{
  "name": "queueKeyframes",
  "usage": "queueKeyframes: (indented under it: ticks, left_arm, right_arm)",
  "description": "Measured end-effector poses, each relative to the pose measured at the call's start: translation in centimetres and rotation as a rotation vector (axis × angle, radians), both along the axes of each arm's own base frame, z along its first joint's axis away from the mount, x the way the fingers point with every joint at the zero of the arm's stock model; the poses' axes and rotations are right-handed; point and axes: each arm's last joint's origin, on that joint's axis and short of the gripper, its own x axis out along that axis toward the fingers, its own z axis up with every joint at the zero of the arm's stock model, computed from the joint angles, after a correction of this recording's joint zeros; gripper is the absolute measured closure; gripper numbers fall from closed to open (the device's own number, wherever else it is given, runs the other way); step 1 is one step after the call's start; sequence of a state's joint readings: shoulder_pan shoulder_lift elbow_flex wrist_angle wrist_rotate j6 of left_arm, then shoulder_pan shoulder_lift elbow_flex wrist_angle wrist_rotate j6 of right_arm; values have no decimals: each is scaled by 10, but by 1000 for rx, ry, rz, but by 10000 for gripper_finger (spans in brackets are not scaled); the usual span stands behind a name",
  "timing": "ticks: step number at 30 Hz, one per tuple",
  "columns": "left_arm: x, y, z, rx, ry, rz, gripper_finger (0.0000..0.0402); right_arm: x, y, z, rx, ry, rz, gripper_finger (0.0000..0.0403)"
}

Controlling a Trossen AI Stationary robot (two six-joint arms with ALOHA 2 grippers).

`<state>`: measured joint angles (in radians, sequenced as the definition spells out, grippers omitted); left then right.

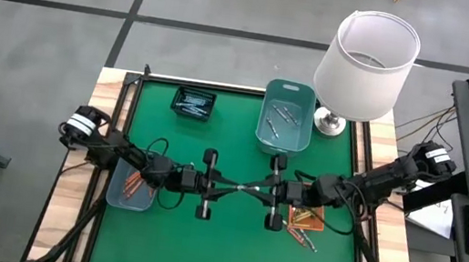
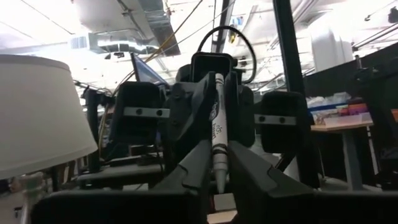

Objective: Sort crayons
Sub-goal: Put the white crayon into the green bin

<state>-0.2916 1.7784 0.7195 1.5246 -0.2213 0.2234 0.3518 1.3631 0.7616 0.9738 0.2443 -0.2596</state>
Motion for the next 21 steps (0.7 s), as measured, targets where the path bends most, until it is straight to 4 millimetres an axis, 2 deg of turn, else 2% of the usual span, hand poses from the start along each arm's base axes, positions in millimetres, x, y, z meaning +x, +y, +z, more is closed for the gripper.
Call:
queueKeyframes:
  ticks: [6,11,16,21]
  left_arm:
    - [-4,2,2,-1,-3,11,302]
    - [-10,6,7,-15,-4,101,259]
    - [-18,11,13,-9,-9,189,240]
    - [-24,14,17,-17,-11,237,238]
  right_arm:
    - [-4,-7,1,29,79,-132,385]
    - [-12,-24,11,79,243,-390,386]
    - [-14,-61,4,90,500,-785,387]
    - [-18,-110,-17,229,687,-1034,387]
